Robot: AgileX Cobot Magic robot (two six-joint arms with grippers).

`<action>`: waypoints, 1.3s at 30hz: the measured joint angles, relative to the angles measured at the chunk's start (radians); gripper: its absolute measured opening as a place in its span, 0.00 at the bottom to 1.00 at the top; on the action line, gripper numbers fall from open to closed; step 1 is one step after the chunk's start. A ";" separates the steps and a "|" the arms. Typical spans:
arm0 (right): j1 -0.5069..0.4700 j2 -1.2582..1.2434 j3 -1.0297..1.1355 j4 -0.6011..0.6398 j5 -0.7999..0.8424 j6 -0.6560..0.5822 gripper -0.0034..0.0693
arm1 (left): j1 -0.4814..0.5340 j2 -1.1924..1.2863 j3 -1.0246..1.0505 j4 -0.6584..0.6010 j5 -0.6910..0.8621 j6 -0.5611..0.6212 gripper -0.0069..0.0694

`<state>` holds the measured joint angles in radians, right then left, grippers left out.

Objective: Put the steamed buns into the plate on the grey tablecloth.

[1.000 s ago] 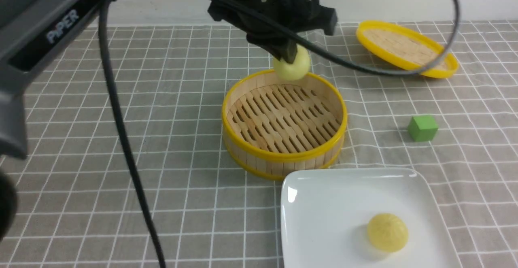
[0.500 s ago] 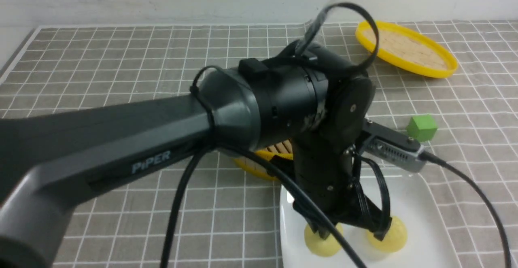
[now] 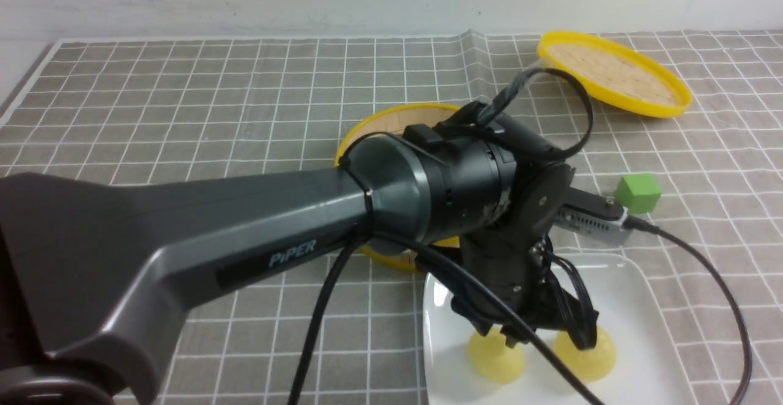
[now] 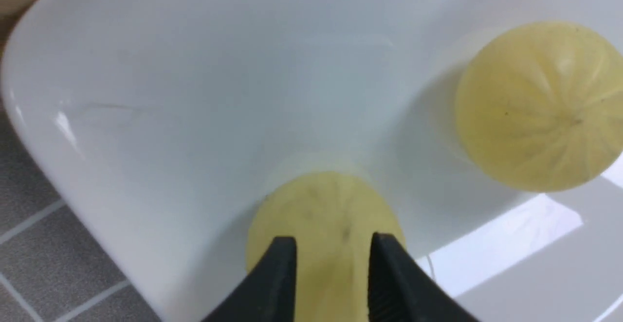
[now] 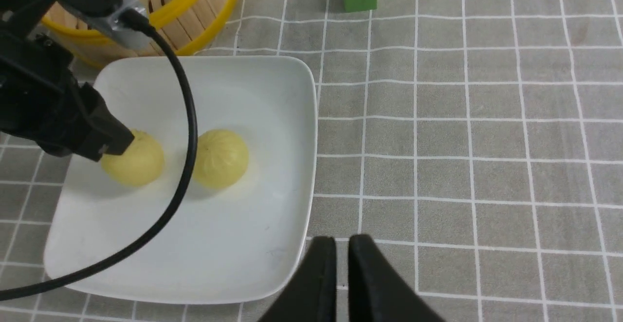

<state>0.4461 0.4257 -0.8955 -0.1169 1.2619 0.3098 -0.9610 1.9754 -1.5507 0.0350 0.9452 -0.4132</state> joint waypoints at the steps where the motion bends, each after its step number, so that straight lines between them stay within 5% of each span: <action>1: 0.000 -0.006 0.000 0.000 0.000 0.015 0.13 | 0.000 0.000 0.000 0.015 0.001 -0.010 0.48; 6: 0.000 -0.051 0.015 0.000 0.000 0.035 0.13 | 0.000 -0.055 0.001 0.094 0.016 -0.062 0.62; 11: 0.000 -0.095 0.107 -0.001 -0.060 0.041 0.10 | 0.000 -0.165 0.001 0.174 0.041 -0.076 0.62; 14: 0.000 -0.096 0.193 -0.001 -0.201 0.065 0.03 | 0.000 -0.243 0.001 0.217 0.084 -0.076 0.53; 16: 0.000 -0.096 0.274 -0.003 -0.391 0.096 0.03 | 0.000 -0.315 0.001 0.266 0.146 -0.076 0.35; 21: 0.000 -0.096 0.348 -0.023 -0.658 0.099 0.03 | 0.000 -0.391 0.001 0.292 0.182 -0.076 0.11; 39: 0.000 -0.096 0.359 -0.046 -0.723 0.099 0.04 | 0.000 -0.414 0.001 0.296 0.144 -0.076 0.10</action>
<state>0.4461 0.3300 -0.5362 -0.1629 0.5389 0.4092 -0.9610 1.5614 -1.5498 0.3308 1.0893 -0.4894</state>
